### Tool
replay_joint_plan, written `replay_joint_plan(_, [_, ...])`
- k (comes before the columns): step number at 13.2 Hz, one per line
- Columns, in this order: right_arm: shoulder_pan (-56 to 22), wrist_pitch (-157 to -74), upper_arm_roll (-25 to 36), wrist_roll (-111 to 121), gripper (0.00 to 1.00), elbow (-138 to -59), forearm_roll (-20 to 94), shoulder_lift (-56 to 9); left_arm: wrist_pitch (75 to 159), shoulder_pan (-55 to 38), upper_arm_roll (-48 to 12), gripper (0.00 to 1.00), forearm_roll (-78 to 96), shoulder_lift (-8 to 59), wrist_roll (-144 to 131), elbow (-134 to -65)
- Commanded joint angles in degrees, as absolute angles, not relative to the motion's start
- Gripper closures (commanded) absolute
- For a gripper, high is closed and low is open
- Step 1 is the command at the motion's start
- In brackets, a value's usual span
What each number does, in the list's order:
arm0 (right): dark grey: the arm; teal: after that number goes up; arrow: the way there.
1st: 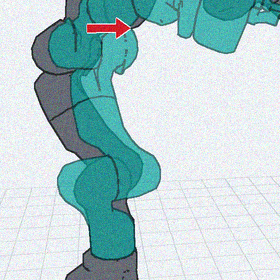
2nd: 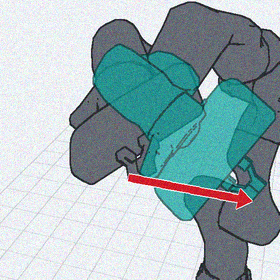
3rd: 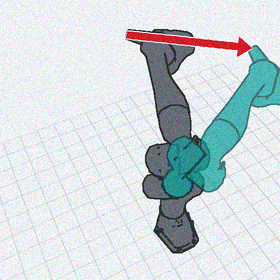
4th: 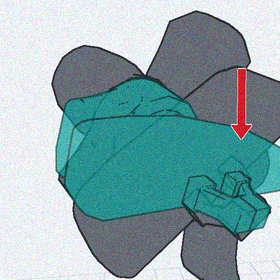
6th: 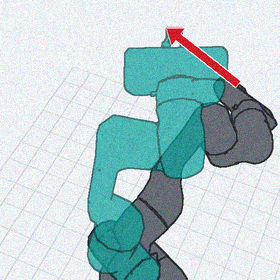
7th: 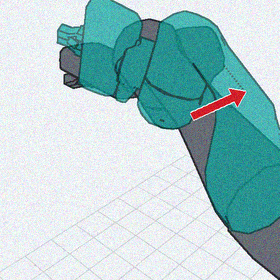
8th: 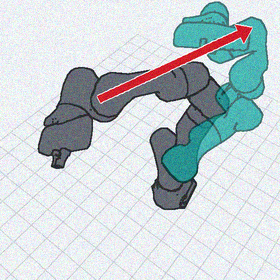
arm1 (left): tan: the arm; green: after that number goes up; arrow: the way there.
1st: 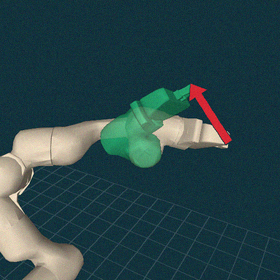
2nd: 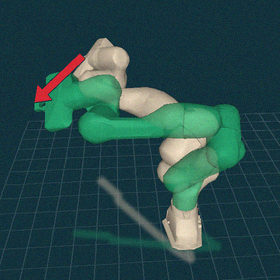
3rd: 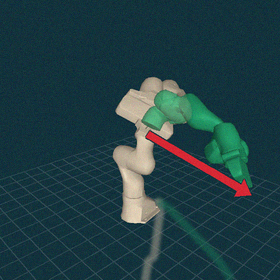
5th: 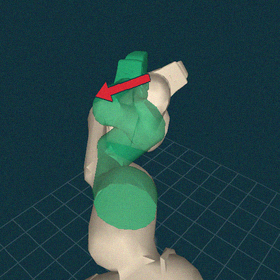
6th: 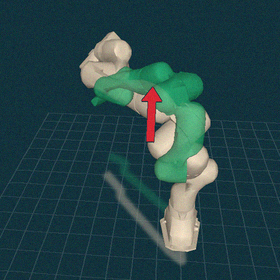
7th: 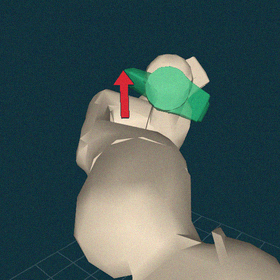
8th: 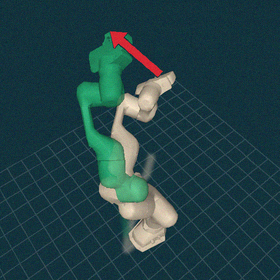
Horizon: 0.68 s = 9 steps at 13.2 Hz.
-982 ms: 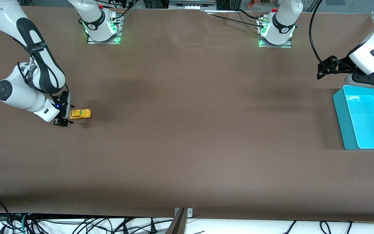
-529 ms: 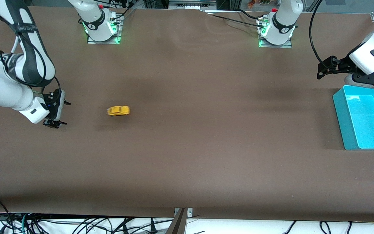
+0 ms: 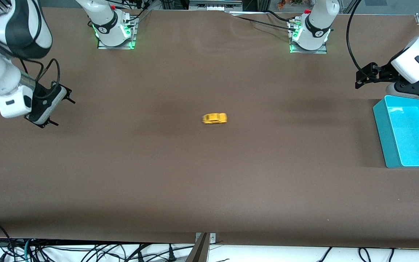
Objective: Wind and store yellow beetle car
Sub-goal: 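Carry the car toward the box, release it, raise the right gripper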
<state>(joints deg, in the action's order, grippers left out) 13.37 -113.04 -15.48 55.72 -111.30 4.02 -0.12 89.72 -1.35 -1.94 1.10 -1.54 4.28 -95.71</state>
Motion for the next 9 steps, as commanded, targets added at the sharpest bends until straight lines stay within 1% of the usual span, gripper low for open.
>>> replay_joint_plan(1, [11.7, -109.1, -15.3, 42.6, 0.0, -110.3, 4.6, 4.6, 88.5, -1.0, -2.3, 0.0, 1.5, -1.0, 5.6, -94.0])
replay_joint_plan(3, [10.6, -102.5, -15.0, 27.6, 0.0, -107.6, 4.5, 5.7, 88.5, -1.0, -2.3, 0.0, 1.5, -1.0, 5.6, -94.0])
replay_joint_plan(5, [10.1, -99.9, -14.0, 17.3, 0.0, -105.6, 4.4, 6.1, 88.5, -1.0, -2.3, 0.0, 1.5, -0.8, 5.6, -94.0])
replay_joint_plan(8, [9.6, -97.7, -12.6, 15.9, 0.0, -103.6, 3.9, 6.9, 88.3, -1.1, -2.3, 0.0, 1.6, -0.5, 5.6, -94.0])
replay_joint_plan(9, [9.6, -97.6, -12.4, 15.9, 0.0, -103.3, 3.8, 6.9, 86.9, -1.4, -2.5, 0.0, 1.6, -0.3, 5.5, -94.1])
